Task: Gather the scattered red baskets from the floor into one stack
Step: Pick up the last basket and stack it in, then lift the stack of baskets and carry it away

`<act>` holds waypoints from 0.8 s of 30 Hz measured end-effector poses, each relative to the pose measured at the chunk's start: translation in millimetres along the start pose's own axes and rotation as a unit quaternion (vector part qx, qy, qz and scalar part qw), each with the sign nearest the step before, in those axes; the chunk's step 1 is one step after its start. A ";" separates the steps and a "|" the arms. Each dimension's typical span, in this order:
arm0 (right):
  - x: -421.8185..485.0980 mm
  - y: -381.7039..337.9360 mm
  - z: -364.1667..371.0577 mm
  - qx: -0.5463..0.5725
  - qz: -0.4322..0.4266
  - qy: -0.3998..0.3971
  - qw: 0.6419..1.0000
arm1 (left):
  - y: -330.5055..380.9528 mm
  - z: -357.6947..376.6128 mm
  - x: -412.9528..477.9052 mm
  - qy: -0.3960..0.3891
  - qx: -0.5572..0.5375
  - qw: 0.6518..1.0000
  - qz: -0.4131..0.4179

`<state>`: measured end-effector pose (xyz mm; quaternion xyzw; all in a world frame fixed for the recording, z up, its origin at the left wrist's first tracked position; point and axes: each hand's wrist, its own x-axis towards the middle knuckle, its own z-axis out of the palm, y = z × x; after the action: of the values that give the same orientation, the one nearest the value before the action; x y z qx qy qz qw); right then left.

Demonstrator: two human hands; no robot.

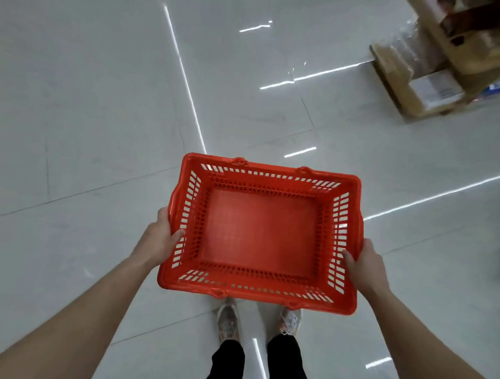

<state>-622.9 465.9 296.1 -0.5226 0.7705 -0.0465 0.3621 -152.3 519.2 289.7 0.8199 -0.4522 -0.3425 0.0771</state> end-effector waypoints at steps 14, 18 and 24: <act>-40.5 60.1 42.6 0.067 0.077 -0.017 0.995 | -58.4 47.9 -41.7 -0.011 -0.049 0.997 -0.062; -68.4 94.2 62.7 0.080 0.105 -0.012 0.991 | -83.7 66.3 -69.9 -0.029 -0.044 0.997 -0.065; -83.4 135.8 116.5 0.069 0.090 -0.032 0.993 | -109.7 118.3 -85.7 -0.022 -0.044 0.997 -0.056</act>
<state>-641.0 632.6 192.0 -0.4262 0.7974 -0.0499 0.4243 -182.0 672.5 194.9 0.8323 -0.3915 -0.3835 0.0836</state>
